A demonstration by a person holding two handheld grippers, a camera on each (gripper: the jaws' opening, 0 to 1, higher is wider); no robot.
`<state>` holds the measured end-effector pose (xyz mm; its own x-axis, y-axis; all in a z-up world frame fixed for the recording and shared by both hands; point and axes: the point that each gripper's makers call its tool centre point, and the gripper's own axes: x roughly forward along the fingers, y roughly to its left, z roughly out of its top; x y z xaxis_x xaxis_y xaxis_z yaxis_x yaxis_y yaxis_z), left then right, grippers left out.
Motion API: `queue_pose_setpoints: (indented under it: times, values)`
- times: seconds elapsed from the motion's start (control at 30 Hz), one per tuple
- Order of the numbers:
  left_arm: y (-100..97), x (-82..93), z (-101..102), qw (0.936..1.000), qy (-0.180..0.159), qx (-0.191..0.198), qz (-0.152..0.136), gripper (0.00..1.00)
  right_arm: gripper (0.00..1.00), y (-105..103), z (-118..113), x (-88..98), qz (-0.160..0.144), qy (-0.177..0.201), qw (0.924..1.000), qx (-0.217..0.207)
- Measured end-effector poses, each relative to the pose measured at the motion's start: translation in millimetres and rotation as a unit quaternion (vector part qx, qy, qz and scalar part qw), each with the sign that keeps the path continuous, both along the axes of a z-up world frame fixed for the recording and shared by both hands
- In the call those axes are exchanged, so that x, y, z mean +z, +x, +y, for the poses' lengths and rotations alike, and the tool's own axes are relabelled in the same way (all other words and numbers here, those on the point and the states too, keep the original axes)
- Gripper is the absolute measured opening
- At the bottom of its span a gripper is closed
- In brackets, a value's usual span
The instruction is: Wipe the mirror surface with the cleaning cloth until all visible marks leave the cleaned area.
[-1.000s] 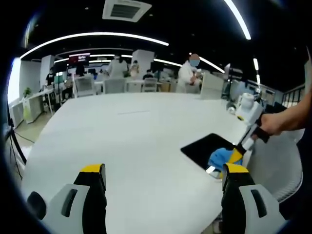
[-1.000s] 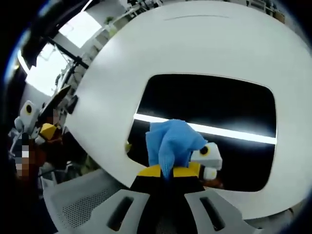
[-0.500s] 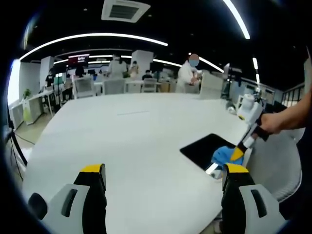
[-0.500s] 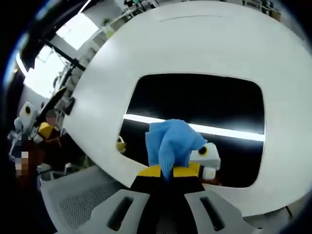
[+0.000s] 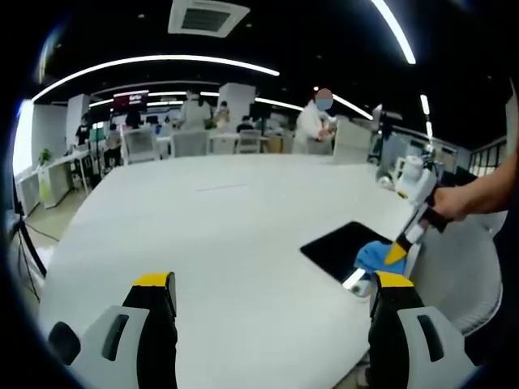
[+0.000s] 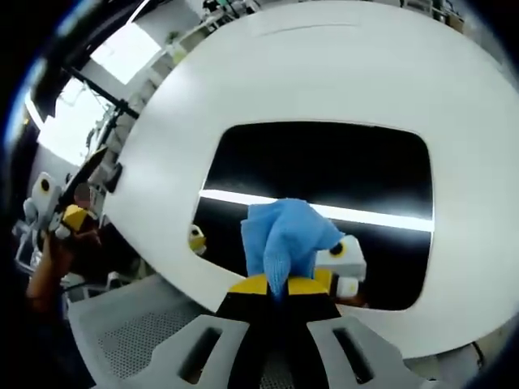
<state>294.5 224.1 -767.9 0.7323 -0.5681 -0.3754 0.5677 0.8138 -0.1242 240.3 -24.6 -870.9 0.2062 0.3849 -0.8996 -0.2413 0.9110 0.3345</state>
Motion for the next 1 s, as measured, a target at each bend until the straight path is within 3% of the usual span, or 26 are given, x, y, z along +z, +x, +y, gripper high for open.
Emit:
queue_pose_setpoints:
  times: [1.0]
  values:
    - [5.6,-10.3,-9,0.9999,-0.006,-0.004,0.012,1.0,0.0,78,-7,-1.7,-0.012,-0.029,0.9994,-0.012]
